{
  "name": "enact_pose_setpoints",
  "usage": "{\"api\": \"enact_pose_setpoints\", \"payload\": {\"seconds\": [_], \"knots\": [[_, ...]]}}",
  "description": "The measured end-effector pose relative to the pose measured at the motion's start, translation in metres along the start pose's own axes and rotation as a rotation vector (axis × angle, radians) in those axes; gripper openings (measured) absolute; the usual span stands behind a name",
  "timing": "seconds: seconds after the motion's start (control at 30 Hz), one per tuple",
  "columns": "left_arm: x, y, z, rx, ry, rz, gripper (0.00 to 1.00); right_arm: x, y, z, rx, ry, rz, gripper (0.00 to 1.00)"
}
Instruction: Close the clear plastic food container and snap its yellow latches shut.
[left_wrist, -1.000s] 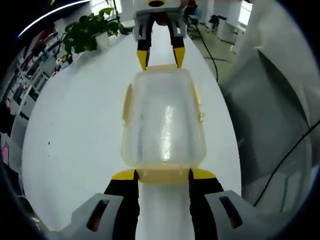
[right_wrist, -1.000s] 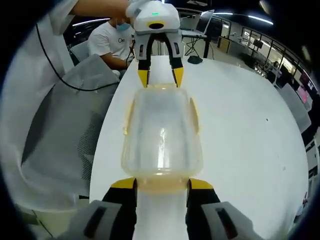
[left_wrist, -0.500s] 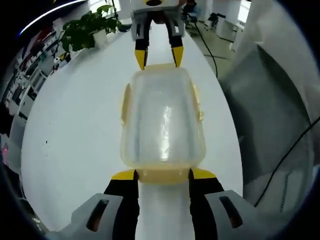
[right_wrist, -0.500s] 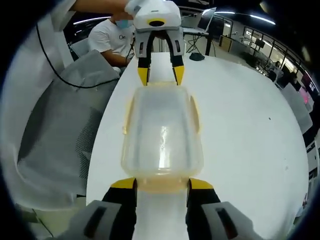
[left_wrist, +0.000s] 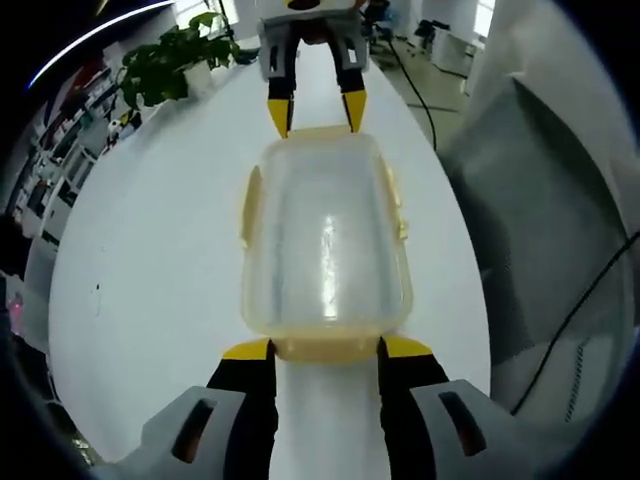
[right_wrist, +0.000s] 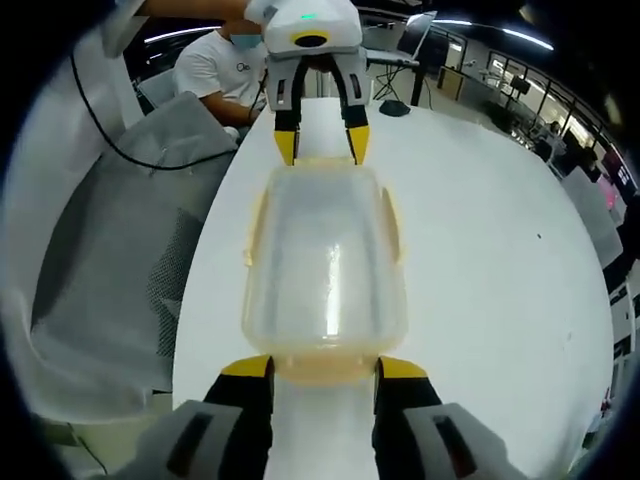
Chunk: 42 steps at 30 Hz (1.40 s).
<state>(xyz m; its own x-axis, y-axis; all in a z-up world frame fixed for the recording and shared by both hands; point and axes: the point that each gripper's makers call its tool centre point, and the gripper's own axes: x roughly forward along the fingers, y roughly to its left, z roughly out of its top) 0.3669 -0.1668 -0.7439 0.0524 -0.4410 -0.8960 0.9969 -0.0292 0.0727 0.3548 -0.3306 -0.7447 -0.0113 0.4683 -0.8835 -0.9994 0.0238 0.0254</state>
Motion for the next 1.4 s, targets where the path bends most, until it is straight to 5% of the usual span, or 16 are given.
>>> {"api": "enact_pose_setpoints", "payload": {"seconds": [0.23, 0.43, 0.97, 1.07, 1.4], "knots": [[-0.003, 0.000, 0.001, 0.012, -0.019, -0.007, 0.38, -0.002, 0.004, -0.002, 0.051, 0.003, 0.015, 0.39], [-0.008, 0.001, -0.004, -0.036, -0.023, -0.009, 0.49, -0.011, 0.004, -0.003, 0.072, 0.001, 0.010, 0.40], [-0.020, 0.009, 0.004, -0.332, -0.116, 0.006, 0.46, -0.024, 0.002, 0.017, 0.243, -0.076, -0.037, 0.34], [-0.020, 0.007, 0.005, -0.360, -0.135, -0.003, 0.43, -0.023, 0.000, 0.025, 0.340, -0.129, -0.051, 0.36], [-0.014, 0.006, 0.002, -0.695, -0.185, -0.014, 0.46, -0.028, -0.012, 0.025, 0.597, -0.187, -0.115, 0.35]]}}
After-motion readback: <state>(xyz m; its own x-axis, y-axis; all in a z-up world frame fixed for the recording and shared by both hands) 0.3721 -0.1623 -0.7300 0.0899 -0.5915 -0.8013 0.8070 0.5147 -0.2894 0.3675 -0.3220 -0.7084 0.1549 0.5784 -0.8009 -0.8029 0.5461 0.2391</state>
